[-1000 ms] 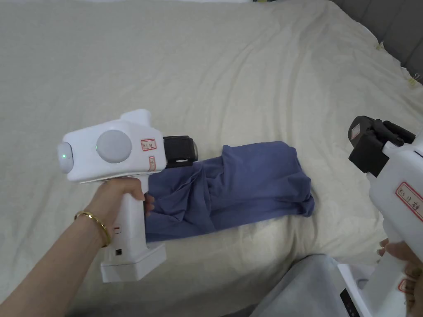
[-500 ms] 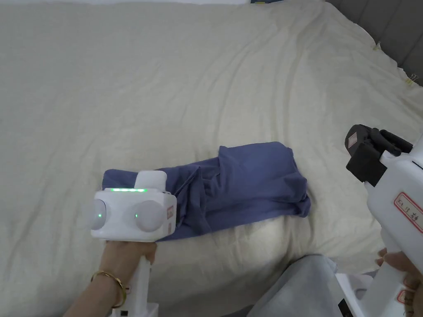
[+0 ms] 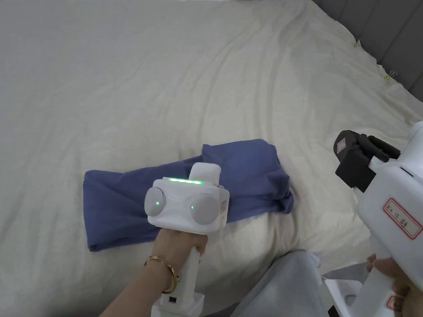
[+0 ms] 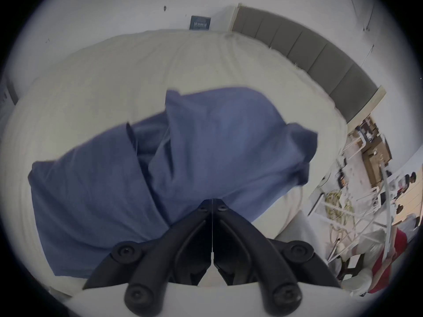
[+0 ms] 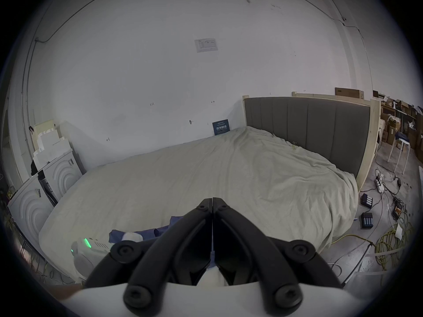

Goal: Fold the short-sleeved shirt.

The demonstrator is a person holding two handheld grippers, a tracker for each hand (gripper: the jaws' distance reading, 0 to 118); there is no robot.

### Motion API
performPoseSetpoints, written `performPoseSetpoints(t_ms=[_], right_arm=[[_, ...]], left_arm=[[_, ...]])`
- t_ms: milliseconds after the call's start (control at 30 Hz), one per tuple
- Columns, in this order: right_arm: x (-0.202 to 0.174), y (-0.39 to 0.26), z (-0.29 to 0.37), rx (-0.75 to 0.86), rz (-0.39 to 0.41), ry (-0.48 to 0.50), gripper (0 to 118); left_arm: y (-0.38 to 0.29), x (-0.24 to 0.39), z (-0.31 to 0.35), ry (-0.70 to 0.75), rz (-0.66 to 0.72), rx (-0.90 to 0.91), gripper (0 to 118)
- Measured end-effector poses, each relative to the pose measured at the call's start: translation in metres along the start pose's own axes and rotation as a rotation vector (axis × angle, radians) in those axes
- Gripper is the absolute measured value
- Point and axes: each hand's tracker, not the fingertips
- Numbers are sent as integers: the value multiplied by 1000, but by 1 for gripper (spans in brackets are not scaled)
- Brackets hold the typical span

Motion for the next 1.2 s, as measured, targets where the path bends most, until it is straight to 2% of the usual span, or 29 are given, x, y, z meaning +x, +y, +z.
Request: performPoseSetpoints(t_ms=[200,233,267,300,333,367,400,600,800,933,1100,1133,1200], right_arm=[[-3,4,-1,15,-5,27,4],[-4,5,-2,16,-6,30,4],[-6,5,-3,16,-5,34,4],[-7,5,-4,16,-4,37,4],[-9,4,-5,16,-4,40,4],[-10,4,-7,12,-5,47,4],[-12,3,-8,9,-5,52,4],[-22,1,-16,-18,-2,75,4],[-30,-1,-17,-34,32,77,4],[-31,0,-19,-42,39,70,4],[-29,0,-20,-54,38,60,4],[-30,-1,-21,-58,42,58,4],[-30,-3,-21,-66,43,55,4]], left_arm=[[40,-49,68,-78,83,196,1],[44,-62,79,-73,122,221,8],[47,-75,91,-73,161,244,23],[49,-91,102,-76,200,258,49],[48,-104,108,-78,229,269,87],[48,-119,115,-87,252,275,105],[45,-126,125,-94,265,273,112],[5,-196,133,-176,405,208,112],[-39,-255,99,-122,618,56,112],[-54,-272,80,-204,702,20,93],[-51,-272,74,-221,681,51,90],[-50,-272,73,-222,686,54,80],[-47,-268,70,-219,676,63,44]])
